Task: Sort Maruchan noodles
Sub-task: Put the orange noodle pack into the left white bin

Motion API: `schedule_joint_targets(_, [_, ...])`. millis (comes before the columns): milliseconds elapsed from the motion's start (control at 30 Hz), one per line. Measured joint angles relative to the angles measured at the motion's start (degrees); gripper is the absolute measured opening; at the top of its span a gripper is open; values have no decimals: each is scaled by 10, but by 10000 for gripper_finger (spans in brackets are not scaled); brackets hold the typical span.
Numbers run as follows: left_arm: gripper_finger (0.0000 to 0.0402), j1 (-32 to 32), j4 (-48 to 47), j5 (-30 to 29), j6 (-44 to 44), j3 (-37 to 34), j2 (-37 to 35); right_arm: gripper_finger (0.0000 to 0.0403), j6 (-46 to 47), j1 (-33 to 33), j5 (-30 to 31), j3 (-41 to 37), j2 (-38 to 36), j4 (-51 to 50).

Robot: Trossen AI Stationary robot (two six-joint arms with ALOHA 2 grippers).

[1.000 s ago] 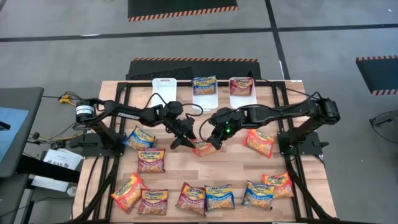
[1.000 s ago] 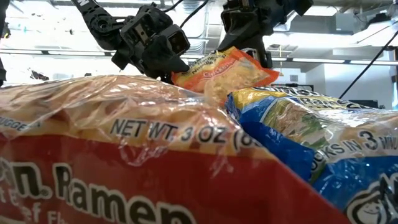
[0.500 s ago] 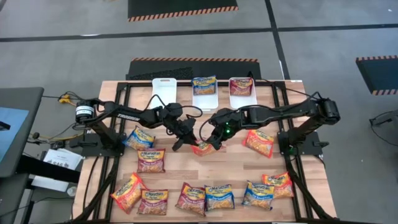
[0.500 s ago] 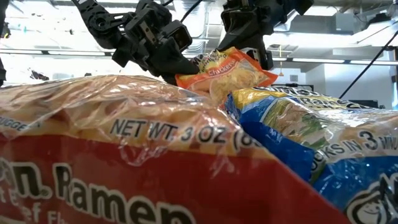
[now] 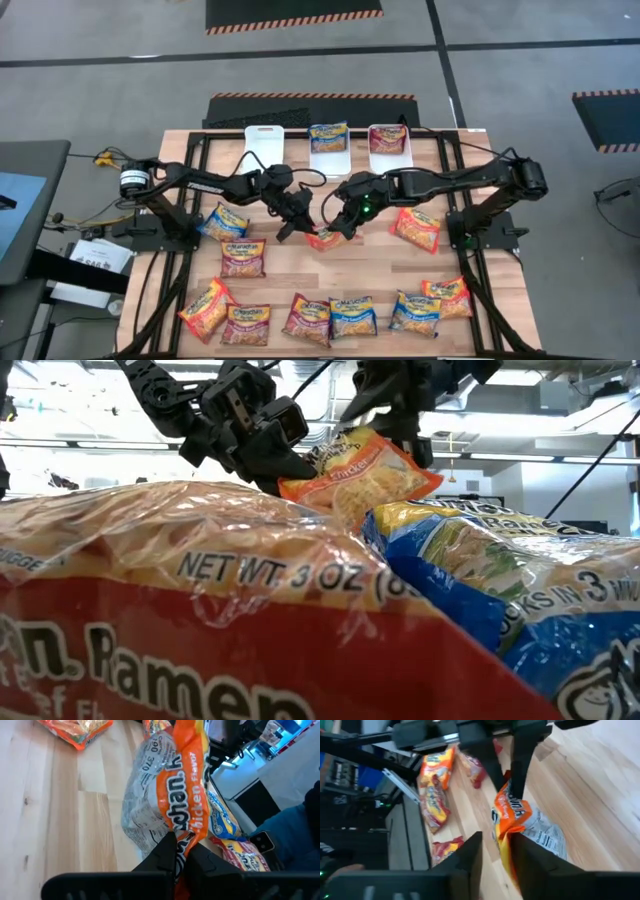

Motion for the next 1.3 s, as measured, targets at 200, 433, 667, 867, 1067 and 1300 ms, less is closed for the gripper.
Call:
schedule_joint_targets(200, [0,25,-90,-7,33,0,-52,183,-2,-21,-3,0,-46,2])
schedule_joint_targets(433, [0,80,-213,-45,90,0,-149,197,-45,-64,0,0,-127,5])
schedule_joint_targets(667, [0,150,-292,-116,134,0,-247,197,-116,-104,2,0,-182,6])
schedule_joint_targets(867, [0,226,-308,-169,186,0,-301,195,-161,-131,2,0,-193,2])
schedule_joint_targets(1067, [0,303,-308,-194,245,0,-316,194,-169,-155,0,0,-187,-2])
schedule_joint_targets(1300, [0,394,-308,-186,300,0,-315,193,-182,-183,0,0,-187,-14])
